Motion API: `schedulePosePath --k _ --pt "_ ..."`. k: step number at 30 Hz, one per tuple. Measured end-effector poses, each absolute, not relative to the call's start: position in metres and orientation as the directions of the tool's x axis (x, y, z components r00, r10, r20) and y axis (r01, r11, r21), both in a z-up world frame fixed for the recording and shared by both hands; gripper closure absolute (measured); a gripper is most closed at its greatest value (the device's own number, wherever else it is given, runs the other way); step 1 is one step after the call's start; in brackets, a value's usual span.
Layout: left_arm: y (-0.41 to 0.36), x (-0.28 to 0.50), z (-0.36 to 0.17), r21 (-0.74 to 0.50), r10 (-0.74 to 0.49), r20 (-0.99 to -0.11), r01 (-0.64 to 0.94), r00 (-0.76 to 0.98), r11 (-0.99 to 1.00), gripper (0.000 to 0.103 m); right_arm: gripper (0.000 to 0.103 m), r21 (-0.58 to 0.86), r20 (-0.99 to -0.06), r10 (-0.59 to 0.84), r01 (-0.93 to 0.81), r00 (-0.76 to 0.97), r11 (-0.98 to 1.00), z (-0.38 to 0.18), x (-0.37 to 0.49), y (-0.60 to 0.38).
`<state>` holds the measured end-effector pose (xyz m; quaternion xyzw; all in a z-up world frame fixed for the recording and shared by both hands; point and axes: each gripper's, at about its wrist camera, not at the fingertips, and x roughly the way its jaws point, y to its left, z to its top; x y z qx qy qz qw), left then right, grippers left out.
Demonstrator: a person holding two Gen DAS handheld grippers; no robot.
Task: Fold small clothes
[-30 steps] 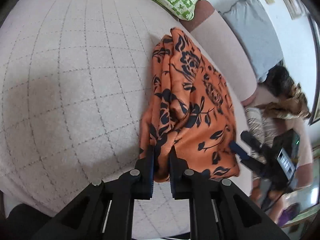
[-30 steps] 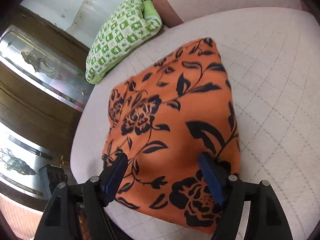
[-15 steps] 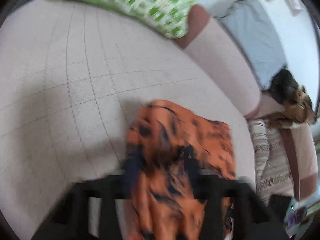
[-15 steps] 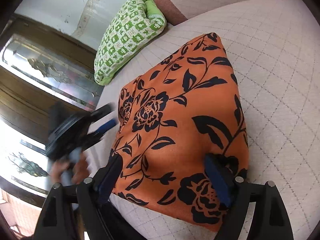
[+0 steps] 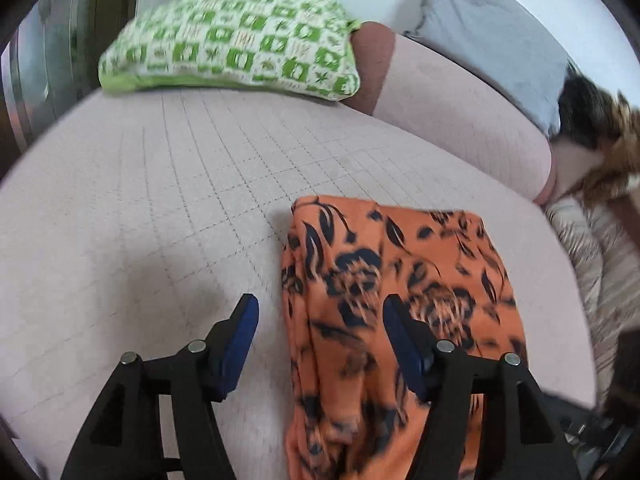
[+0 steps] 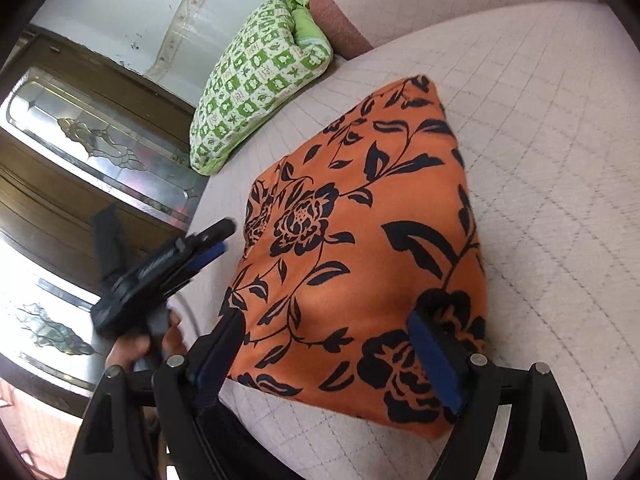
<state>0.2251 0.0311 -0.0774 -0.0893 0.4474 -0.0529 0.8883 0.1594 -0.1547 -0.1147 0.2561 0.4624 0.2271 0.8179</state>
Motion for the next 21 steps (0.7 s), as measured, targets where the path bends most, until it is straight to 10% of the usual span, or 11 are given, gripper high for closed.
schedulePosePath --k 21 --pt "0.033 0.164 -0.063 -0.073 -0.056 -0.78 -0.002 0.624 0.997 0.037 0.014 0.741 -0.583 0.671 -0.038 0.457 0.67 -0.141 0.173 -0.165"
